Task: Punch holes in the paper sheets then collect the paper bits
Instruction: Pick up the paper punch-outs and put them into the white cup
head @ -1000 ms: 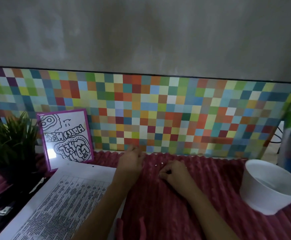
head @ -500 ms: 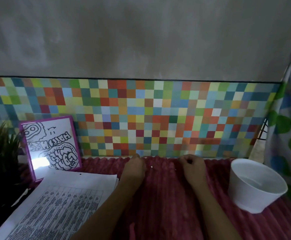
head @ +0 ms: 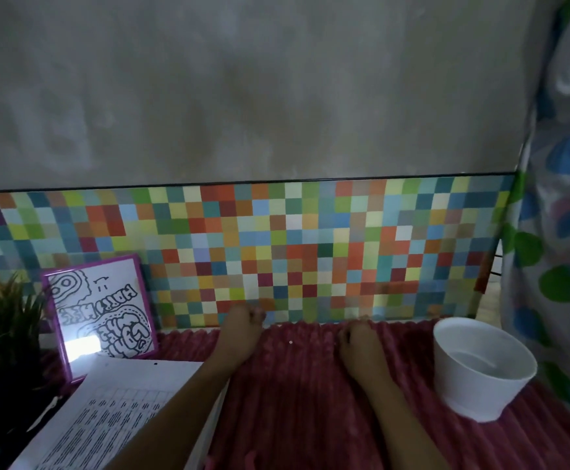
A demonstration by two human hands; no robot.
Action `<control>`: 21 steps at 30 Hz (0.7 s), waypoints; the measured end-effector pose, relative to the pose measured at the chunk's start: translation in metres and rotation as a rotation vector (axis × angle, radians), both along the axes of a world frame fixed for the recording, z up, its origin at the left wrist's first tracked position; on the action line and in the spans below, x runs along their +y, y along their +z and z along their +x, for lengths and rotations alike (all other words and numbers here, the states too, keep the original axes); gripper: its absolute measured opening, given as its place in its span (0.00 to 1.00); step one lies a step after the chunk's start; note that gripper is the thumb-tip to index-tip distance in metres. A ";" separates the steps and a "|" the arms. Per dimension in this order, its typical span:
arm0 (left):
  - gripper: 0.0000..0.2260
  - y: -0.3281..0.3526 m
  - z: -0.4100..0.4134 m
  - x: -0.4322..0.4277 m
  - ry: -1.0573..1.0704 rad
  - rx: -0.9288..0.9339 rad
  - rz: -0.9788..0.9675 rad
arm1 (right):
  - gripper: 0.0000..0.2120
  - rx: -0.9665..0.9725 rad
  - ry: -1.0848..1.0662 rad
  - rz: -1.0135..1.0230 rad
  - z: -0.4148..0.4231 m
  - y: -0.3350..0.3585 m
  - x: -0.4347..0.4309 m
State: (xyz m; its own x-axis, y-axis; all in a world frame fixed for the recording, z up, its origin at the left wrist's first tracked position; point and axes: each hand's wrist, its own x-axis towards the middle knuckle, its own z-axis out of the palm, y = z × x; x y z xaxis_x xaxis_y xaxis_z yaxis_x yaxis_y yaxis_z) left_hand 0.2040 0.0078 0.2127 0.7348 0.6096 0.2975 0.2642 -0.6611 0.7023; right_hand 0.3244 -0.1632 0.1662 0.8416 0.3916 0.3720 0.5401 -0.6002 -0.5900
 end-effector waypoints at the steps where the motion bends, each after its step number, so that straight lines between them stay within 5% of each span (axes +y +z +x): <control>1: 0.14 0.009 -0.002 -0.006 -0.001 -0.055 0.024 | 0.11 0.035 0.000 0.080 -0.001 0.011 -0.004; 7: 0.09 0.073 0.018 -0.076 -0.239 -0.214 0.129 | 0.13 0.024 -0.028 0.415 0.023 0.117 -0.088; 11: 0.06 0.087 0.053 -0.144 -0.534 -0.230 0.152 | 0.21 -0.037 -0.043 0.167 0.031 0.140 -0.162; 14: 0.03 0.074 0.075 -0.187 -0.721 -0.221 0.188 | 0.15 -0.006 -0.054 0.043 0.033 0.127 -0.187; 17: 0.01 0.052 0.089 -0.211 -0.693 -0.216 0.125 | 0.06 0.037 -0.027 -0.116 0.033 0.108 -0.196; 21: 0.04 0.037 0.098 -0.213 -0.606 -0.131 0.068 | 0.07 0.079 -0.012 -0.160 0.034 0.096 -0.205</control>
